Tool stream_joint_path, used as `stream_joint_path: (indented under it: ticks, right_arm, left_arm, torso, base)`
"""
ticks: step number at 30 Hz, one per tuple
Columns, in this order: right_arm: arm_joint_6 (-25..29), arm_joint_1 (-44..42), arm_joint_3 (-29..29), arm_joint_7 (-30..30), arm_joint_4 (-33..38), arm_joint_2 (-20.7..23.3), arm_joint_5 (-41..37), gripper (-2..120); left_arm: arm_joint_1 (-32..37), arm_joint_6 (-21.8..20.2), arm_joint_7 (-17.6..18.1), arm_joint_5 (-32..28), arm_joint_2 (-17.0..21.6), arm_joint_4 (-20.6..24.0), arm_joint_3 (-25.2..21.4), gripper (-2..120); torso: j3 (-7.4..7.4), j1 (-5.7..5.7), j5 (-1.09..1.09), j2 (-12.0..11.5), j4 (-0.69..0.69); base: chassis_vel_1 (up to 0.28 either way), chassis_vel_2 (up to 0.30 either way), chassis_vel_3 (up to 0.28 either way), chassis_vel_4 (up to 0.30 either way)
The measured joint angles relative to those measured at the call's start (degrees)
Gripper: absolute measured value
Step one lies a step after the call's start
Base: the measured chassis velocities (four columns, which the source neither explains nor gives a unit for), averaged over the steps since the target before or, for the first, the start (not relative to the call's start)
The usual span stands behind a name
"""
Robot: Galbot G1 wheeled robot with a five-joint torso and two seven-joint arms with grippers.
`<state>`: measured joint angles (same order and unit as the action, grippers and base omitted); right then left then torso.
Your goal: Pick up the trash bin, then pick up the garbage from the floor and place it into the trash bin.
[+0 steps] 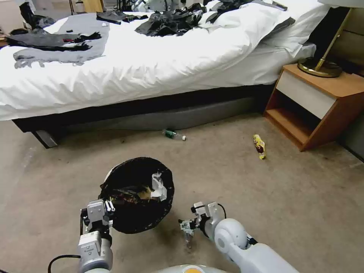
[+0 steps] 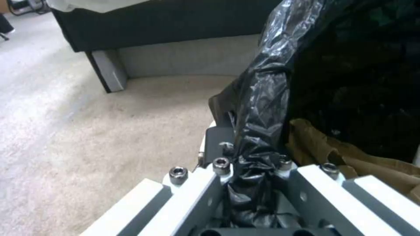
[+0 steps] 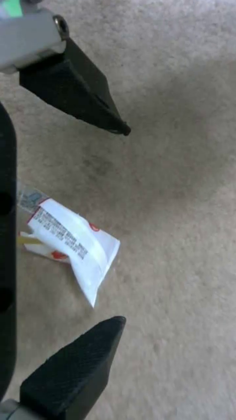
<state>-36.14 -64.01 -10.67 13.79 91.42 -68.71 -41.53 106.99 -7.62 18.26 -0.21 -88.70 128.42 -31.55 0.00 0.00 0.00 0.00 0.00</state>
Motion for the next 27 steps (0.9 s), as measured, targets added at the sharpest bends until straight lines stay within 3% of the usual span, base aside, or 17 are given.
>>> stream_joint_path:
  ticks: [6, 27]
  right_arm:
    - [0.4, -0.65, 0.52, -0.91, -3.83, -2.7, 2.44, 100]
    - [2.01, -5.16, 4.24, -2.45, -6.2, -4.47, 6.63, 100]
  left_arm:
    - [0.15, 0.2, 0.1, 0.04, -0.16, 0.0, 0.02, 0]
    - [0.28, 0.7, 0.17, -0.35, 0.11, -0.12, -0.06, 0]
  torso:
    - [0.0, 0.0, 0.0, 0.0, 0.0]
    - [0.0, 0.0, 0.0, 0.0, 0.0]
  base:
    - [0.0, 0.0, 0.0, 0.0]
    - [0.0, 0.0, 0.0, 0.0]
